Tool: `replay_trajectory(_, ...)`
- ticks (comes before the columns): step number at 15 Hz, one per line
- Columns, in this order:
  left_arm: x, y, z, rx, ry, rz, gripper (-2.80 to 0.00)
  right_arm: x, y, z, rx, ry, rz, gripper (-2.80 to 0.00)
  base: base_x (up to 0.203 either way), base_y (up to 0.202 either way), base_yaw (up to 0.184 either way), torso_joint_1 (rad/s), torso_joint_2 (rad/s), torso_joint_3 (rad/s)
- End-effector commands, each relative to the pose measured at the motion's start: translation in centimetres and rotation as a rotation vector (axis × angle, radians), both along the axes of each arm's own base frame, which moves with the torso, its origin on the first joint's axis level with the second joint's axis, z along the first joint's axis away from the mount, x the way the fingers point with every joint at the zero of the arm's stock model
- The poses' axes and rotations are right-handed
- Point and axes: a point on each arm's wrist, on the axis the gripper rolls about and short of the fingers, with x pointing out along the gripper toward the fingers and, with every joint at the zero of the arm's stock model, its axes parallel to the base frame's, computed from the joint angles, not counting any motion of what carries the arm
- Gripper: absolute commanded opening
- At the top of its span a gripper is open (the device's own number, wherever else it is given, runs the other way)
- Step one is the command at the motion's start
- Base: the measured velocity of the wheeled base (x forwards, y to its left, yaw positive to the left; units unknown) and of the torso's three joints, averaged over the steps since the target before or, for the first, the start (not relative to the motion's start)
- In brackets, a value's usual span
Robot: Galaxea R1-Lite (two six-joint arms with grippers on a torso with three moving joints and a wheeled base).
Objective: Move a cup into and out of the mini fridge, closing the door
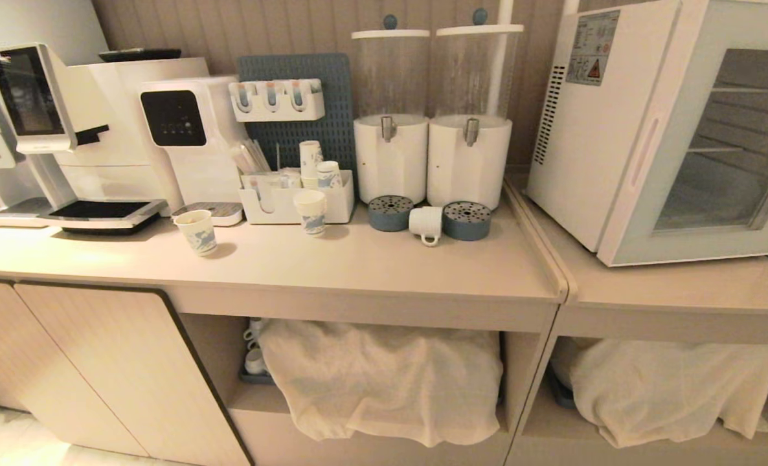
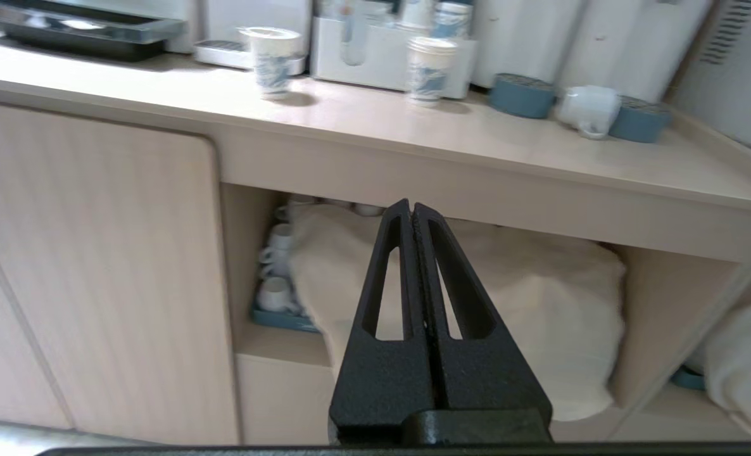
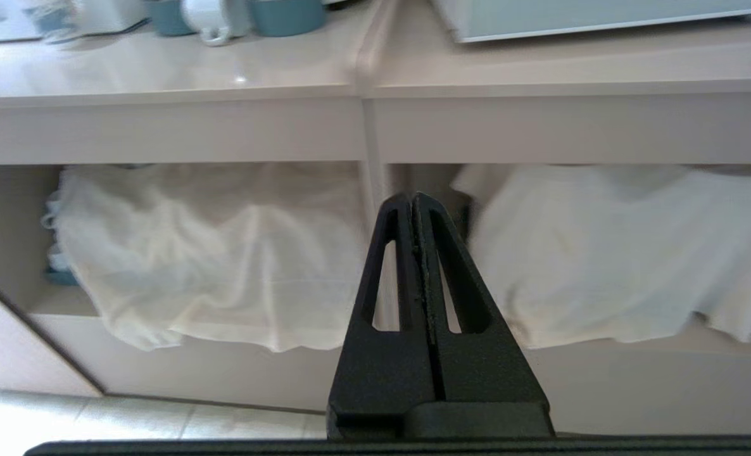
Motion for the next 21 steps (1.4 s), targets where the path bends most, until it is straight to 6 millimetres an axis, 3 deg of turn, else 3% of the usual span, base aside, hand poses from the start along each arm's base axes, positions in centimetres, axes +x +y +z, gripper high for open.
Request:
replay_trajectory(1, 0.3, 0.0, -1.12, -0.002, 0.035, -0.001, -2.8, 0.0, 0.0, 0.0, 0.0, 0.0, 0.0, -2.8, 0.0, 0.194, 0.003, 0.003, 0.0, 0.007)
replay_trajectory(21, 0.3, 0.0, -1.12, -0.002, 0.035, -0.001, -2.8, 0.0, 0.0, 0.0, 0.004, 0.0, -0.001, -2.8, 0.0, 0.187, 0.0, 0.002, 0.0, 0.002)
